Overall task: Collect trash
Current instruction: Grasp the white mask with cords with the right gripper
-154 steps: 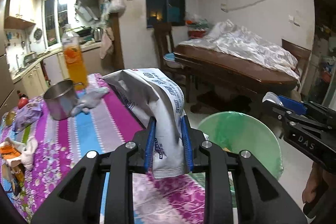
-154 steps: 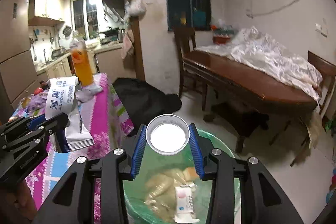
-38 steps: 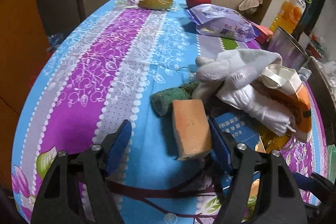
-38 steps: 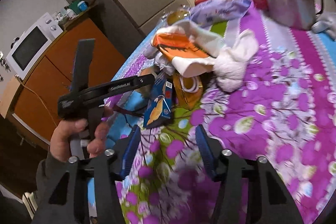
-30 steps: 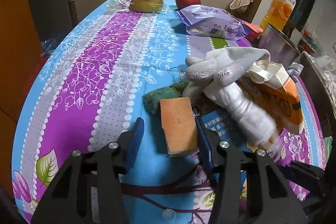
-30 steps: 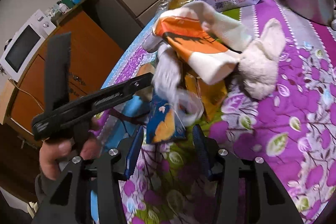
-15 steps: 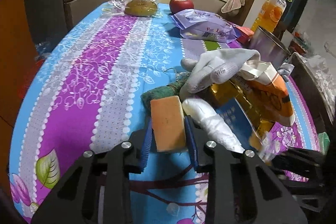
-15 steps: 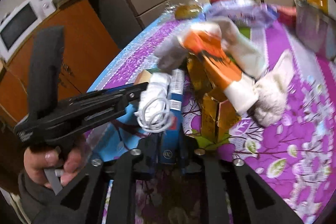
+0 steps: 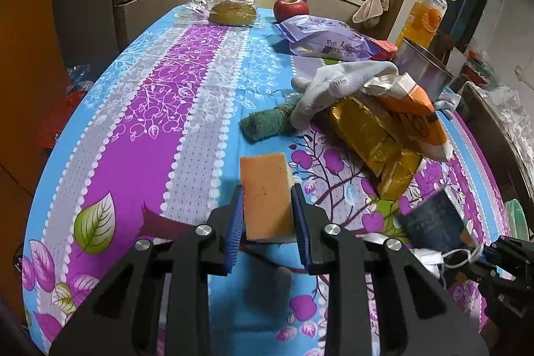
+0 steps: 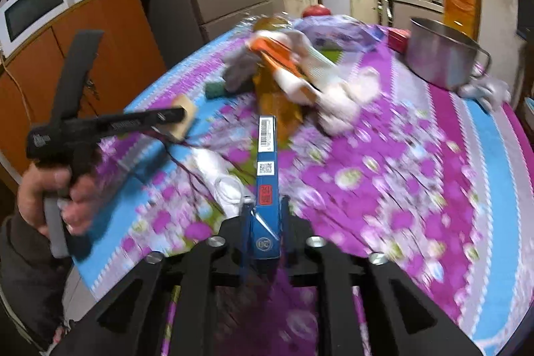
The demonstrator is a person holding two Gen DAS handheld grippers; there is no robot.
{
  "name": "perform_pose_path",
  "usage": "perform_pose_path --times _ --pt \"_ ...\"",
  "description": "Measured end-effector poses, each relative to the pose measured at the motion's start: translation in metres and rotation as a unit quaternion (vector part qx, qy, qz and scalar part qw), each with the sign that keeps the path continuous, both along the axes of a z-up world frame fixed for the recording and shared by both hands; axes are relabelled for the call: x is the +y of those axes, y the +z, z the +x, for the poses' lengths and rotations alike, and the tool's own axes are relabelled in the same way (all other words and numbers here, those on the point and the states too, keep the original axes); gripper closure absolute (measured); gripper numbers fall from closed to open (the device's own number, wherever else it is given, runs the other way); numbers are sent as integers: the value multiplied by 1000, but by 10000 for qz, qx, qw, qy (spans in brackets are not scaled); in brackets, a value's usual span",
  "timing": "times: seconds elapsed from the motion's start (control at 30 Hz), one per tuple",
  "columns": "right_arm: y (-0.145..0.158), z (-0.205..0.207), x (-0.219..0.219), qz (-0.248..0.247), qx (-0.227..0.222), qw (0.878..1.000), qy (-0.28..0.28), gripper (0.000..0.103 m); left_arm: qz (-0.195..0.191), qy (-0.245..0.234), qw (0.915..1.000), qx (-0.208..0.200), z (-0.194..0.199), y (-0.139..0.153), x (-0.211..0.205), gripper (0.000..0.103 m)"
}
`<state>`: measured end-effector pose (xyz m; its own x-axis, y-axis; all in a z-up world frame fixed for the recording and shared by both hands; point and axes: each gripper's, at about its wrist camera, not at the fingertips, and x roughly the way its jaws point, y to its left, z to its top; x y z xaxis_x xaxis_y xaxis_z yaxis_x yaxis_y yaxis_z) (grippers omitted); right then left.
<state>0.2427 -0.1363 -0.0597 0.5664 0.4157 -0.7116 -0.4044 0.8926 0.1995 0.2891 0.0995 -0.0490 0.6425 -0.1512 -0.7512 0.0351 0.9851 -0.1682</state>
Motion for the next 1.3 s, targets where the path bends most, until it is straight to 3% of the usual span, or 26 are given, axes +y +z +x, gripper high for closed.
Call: perform_pose_path --times 0.07,0.17,0.27,0.4,0.47,0.73,0.87,1.1,1.3 --pt "3 -9 -13 29 -127 9998 -178 46 -51 15 10000 -25 -2 2 0 77" --pt "12 -22 -43 5 -356 9981 -500 45 -133 49 9999 -55 -3 5 1 76" --pt "24 -31 -49 43 -578 9976 -380 45 -190 23 9998 -24 -1 4 -1 76" --pt "26 -24 -9 78 -423 9971 622 50 -218 -45 9998 -7 -4 1 -6 76" --pt "17 -15 20 -155 -321 9935 1085 51 -216 -50 9998 7 -6 -1 -6 76" --pt "0 19 85 -834 -56 9821 1690 56 -214 -45 9997 83 -8 -6 -2 76" --pt "-6 29 85 -926 20 9826 1607 70 -187 -78 9998 67 -9 -6 -4 76" --pt "-9 22 78 -797 -125 9880 1319 76 -51 -79 9999 -66 -18 -3 -12 76" --pt "16 3 49 -292 -720 9957 513 76 248 -26 9981 -556 -43 19 -33 76"
